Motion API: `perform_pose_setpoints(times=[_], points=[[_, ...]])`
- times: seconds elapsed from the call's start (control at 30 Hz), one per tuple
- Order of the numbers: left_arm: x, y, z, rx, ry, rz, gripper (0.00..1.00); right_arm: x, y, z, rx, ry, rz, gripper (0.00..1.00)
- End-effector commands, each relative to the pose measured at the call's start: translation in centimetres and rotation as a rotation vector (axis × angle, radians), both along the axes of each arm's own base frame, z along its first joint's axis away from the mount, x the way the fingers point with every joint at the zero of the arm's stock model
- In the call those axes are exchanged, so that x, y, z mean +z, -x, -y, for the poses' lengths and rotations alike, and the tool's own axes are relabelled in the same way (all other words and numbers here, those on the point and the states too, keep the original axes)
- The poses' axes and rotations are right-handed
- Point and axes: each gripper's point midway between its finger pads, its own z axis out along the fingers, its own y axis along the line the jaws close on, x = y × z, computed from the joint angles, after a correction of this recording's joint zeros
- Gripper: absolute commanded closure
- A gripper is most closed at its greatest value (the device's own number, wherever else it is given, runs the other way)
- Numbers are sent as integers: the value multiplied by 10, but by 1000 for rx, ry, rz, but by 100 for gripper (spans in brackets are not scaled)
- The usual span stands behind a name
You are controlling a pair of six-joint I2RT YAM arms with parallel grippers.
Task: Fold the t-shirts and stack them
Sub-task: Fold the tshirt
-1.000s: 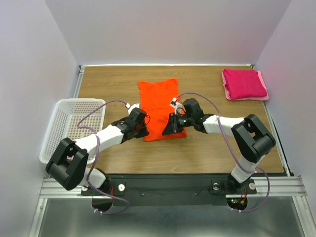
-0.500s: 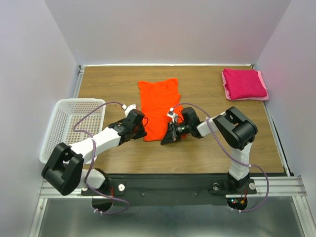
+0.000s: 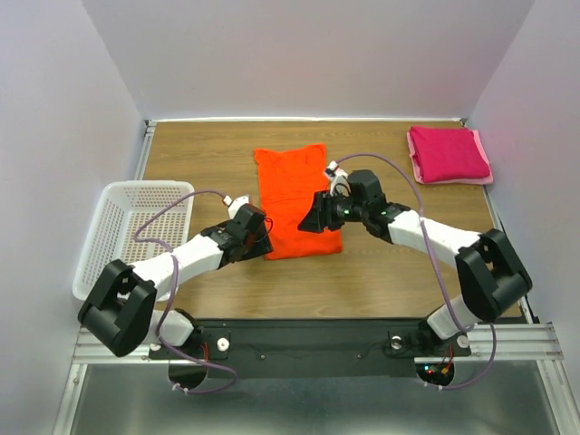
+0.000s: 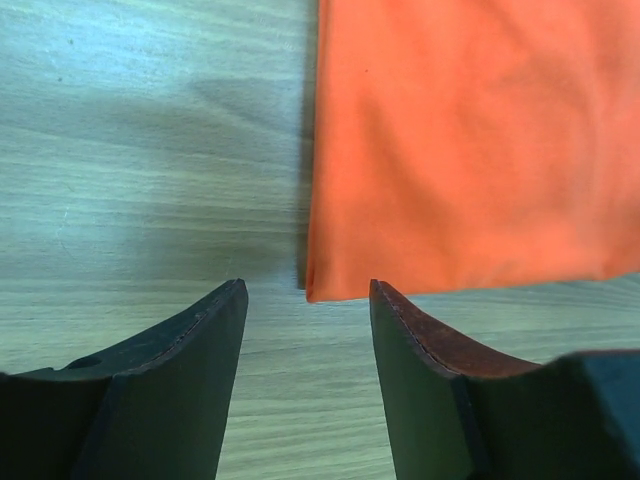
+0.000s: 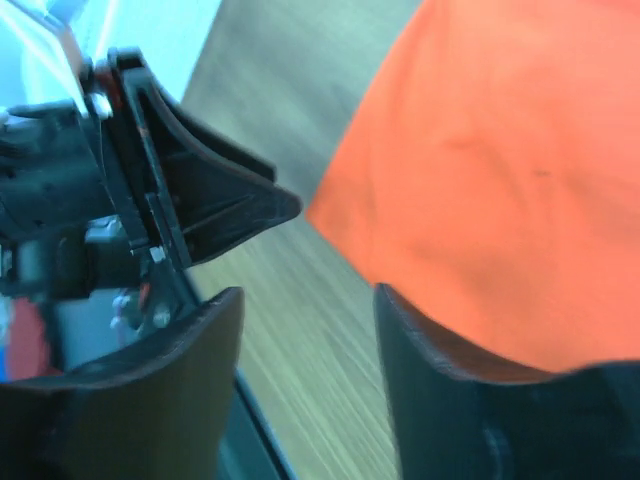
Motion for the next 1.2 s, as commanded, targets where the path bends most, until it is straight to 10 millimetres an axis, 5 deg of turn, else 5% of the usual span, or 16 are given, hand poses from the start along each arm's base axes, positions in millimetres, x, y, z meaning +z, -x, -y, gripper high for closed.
perform_pose_setpoints(times=[0.0, 0.27, 0.6, 0.83, 1.17], points=[[-7, 0, -3, -14, -47, -5, 39, -13, -12, 46, -233, 169, -39, 27], [-24, 1, 0, -60, -87, -51, 50, -18, -12, 93, -434, 331, -87, 21], [-36, 10, 3, -109, -125, -91, 54, -38, -2, 89, -453, 345, -238, 25], [-16, 3, 7, -107, -118, -43, 54, -55, 3, 97, -474, 402, -278, 27], [-35, 12, 7, -135, -154, -108, 55, -67, 6, 109, -541, 462, -318, 29]])
